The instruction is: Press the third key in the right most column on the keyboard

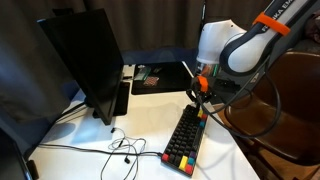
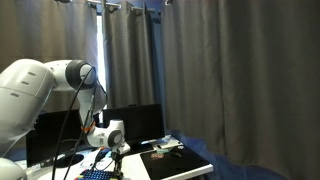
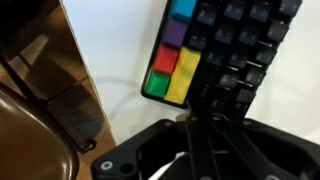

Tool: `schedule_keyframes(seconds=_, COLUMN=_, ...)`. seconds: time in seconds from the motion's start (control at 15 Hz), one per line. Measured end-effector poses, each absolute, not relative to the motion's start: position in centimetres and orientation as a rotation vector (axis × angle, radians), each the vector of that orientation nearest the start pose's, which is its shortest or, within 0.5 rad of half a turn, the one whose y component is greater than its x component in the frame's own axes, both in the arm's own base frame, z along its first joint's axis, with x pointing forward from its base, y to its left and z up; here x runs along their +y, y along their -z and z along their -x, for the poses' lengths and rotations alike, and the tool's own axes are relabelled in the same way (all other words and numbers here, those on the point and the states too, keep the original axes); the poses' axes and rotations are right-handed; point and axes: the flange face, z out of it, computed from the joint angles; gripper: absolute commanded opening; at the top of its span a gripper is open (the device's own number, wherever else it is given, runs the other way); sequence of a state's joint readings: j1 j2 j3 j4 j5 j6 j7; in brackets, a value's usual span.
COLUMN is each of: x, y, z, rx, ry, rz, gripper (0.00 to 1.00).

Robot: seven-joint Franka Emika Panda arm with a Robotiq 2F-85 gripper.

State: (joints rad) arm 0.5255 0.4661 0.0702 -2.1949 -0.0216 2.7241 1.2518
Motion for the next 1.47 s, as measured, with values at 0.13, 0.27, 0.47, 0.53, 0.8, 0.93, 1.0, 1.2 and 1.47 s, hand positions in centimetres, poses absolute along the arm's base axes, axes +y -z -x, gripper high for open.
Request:
schedule_keyframes(seconds=0.13, x=31.6, y=-17.5, z=-46.4, rx=0.975, ry=0.033, rz=2.918, gripper=0.05)
schedule_keyframes(seconds=0.27, x=31.6, y=-17.5, z=-46.3, rx=0.974, ry=0.032, rz=2.919, gripper=0.05)
schedule_keyframes(seconds=0.47, x=31.7, y=-17.5, z=-46.3, rx=0.974, ry=0.032, rz=2.919, gripper=0.05)
schedule_keyframes(seconds=0.53, x=31.7, y=-17.5, z=-46.3, rx=0.974, ry=0.032, rz=2.919, gripper=0.05)
schedule_keyframes(seconds=0.8, x=31.7, y=-17.5, z=-46.3, rx=0.974, ry=0.033, rz=2.918, gripper=0.06)
schedule_keyframes(seconds=0.93, x=31.7, y=-17.5, z=-46.4, rx=0.973, ry=0.034, rz=2.918, gripper=0.05)
schedule_keyframes(seconds=1.0, x=31.7, y=-17.6, z=-46.4, rx=0.973, ry=0.033, rz=2.918, gripper=0.05)
schedule_keyframes(seconds=1.2, x=31.7, y=-17.9, z=-46.4, rx=0.973, ry=0.035, rz=2.918, gripper=0.05)
schedule_keyframes(seconds=1.47, x=31.8, y=-18.8, z=-46.4, rx=0.965, ry=0.039, rz=2.921, gripper=0.06)
